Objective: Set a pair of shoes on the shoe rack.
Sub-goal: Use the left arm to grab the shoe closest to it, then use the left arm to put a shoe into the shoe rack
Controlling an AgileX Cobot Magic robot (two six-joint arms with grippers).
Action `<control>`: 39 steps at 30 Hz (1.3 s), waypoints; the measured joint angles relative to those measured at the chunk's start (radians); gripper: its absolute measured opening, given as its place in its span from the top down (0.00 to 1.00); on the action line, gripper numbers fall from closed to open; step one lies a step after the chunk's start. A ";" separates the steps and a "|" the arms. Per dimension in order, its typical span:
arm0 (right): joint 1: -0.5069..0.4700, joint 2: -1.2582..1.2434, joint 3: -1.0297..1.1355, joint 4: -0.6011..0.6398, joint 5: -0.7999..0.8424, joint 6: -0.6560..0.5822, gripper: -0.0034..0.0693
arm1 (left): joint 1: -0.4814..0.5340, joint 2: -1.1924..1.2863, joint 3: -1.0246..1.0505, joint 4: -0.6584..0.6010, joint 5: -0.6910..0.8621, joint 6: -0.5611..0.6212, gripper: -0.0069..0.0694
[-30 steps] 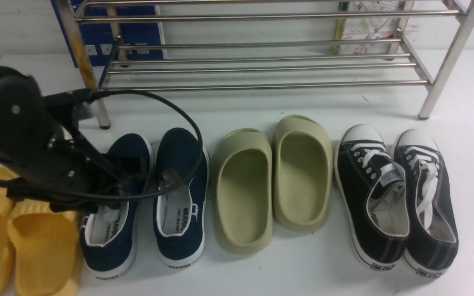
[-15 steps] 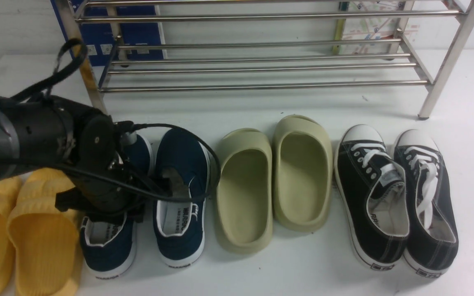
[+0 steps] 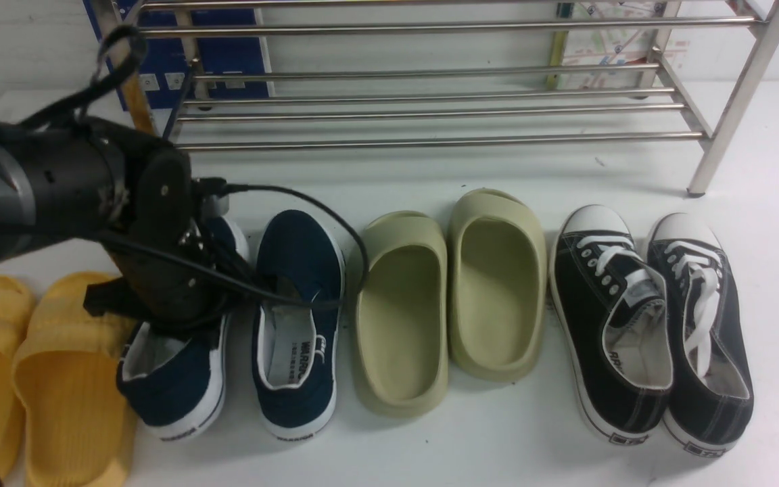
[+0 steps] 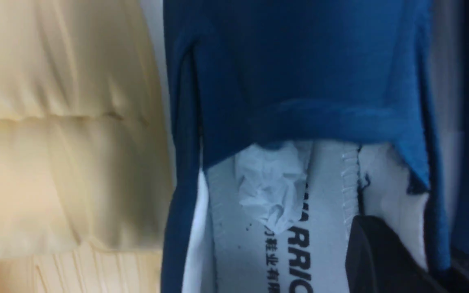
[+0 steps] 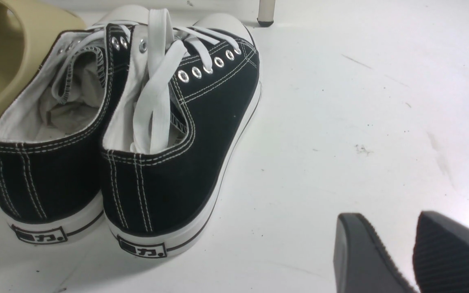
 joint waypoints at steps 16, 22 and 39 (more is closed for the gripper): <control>0.000 0.000 0.000 0.000 0.000 0.000 0.62 | 0.000 0.150 -0.379 0.034 0.018 0.084 0.91; 0.000 0.000 0.000 0.000 0.000 0.000 0.62 | 0.000 0.327 -0.587 0.058 0.033 0.092 0.91; 0.000 0.000 0.000 0.000 0.000 0.000 0.62 | 0.000 0.592 -0.995 0.125 0.096 0.120 0.91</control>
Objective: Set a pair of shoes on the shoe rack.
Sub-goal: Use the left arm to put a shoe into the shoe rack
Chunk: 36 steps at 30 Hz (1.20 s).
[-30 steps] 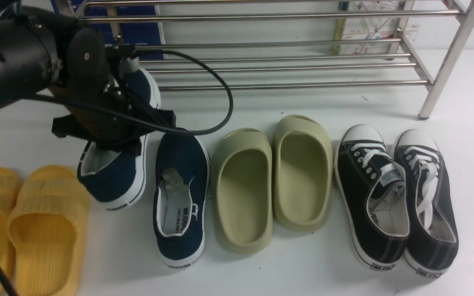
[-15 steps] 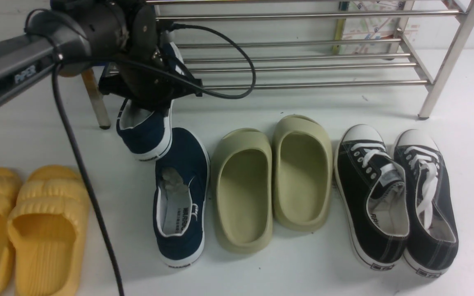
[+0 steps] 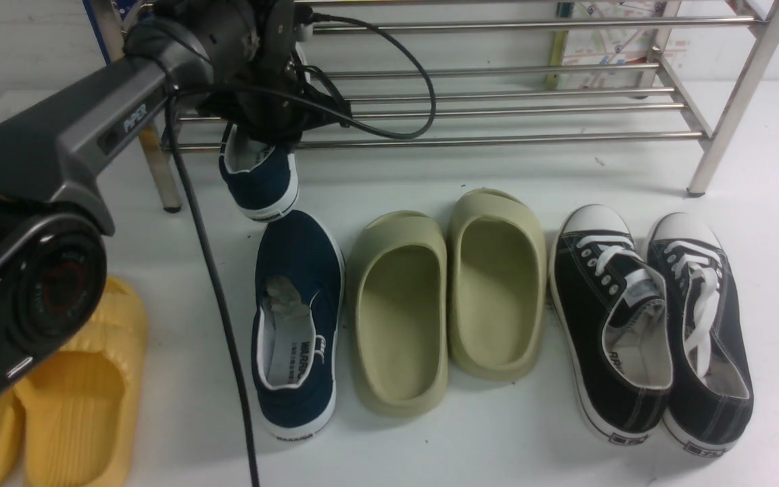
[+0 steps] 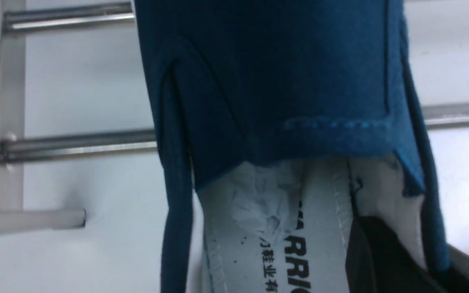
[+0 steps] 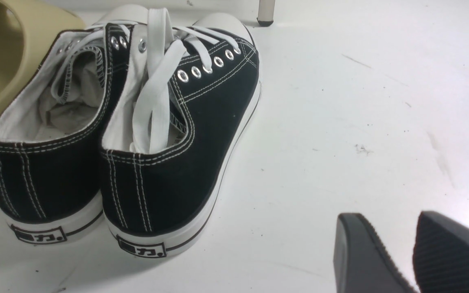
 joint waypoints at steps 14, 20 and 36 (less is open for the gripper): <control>0.000 0.000 0.000 0.000 0.000 0.000 0.62 | 0.000 0.011 -0.024 0.039 -0.070 -0.005 0.74; 0.000 0.000 0.000 0.000 0.000 0.000 0.62 | 0.000 0.011 -0.030 0.025 -0.082 -0.005 0.43; 0.000 0.000 0.000 0.000 0.000 0.000 0.62 | 0.000 -0.179 -0.010 -0.109 0.193 0.039 0.39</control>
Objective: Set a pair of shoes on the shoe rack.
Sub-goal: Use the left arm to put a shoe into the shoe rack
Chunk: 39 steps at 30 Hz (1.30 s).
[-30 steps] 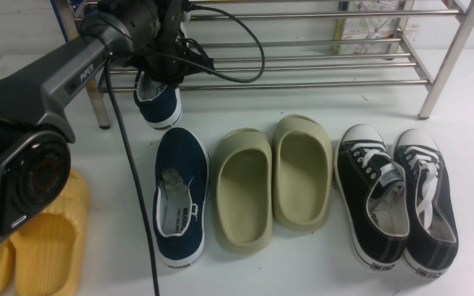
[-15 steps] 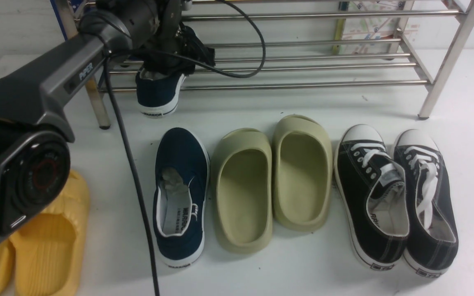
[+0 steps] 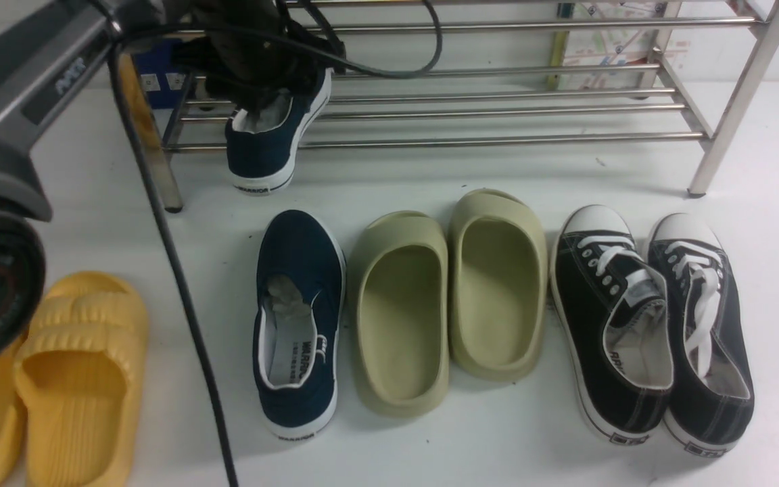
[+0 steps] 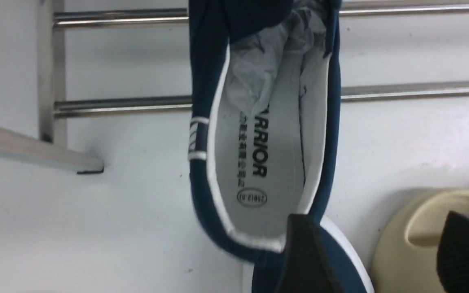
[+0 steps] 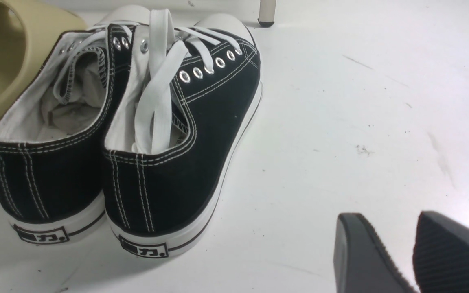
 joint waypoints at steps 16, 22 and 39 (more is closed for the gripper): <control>0.000 0.000 0.000 0.000 0.000 0.000 0.62 | 0.043 -0.207 0.594 -0.023 -0.396 -0.032 0.93; 0.000 0.000 0.000 0.000 0.000 0.000 0.62 | 0.049 -0.156 0.596 -0.010 -0.557 -0.034 0.93; 0.000 0.000 0.000 0.000 0.000 0.000 0.62 | 0.048 -0.081 0.446 0.042 -0.559 -0.054 0.93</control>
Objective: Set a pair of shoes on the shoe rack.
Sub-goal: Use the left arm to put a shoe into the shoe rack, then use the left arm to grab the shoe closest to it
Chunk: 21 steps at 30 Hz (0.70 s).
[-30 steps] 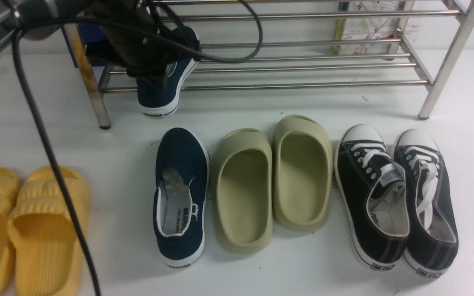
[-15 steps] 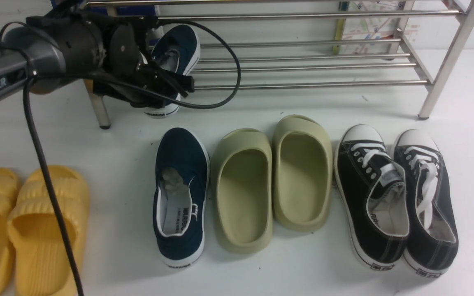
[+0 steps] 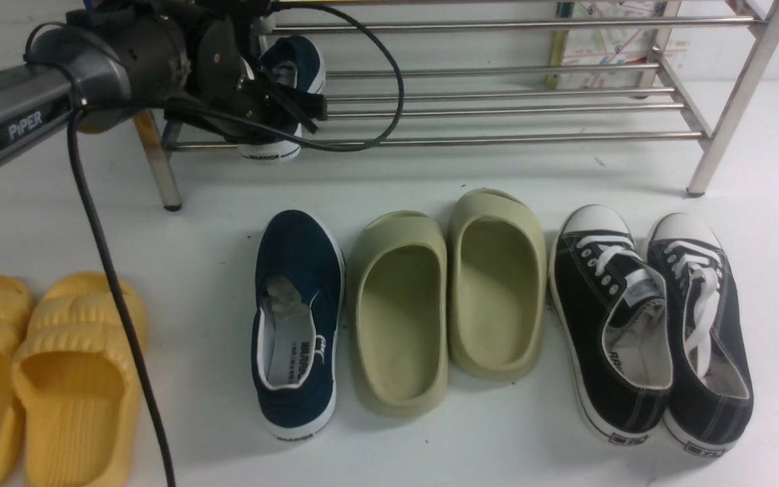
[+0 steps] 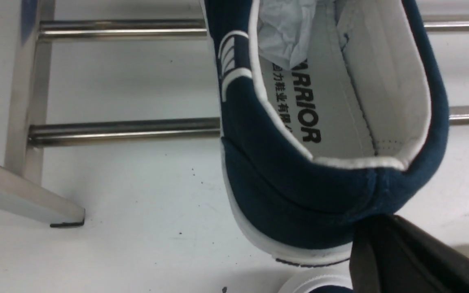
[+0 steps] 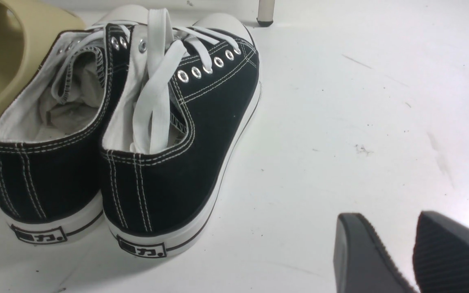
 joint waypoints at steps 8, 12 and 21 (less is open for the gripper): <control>0.000 0.000 0.000 0.000 0.000 0.000 0.62 | 0.000 0.002 -0.006 0.006 0.094 -0.021 0.91; 0.000 0.000 0.000 0.000 0.000 0.000 0.62 | 0.001 -0.001 -0.007 -0.012 0.159 -0.021 0.73; 0.000 0.000 0.000 0.000 0.000 0.000 0.62 | 0.001 -0.156 0.032 -0.133 0.353 0.016 0.25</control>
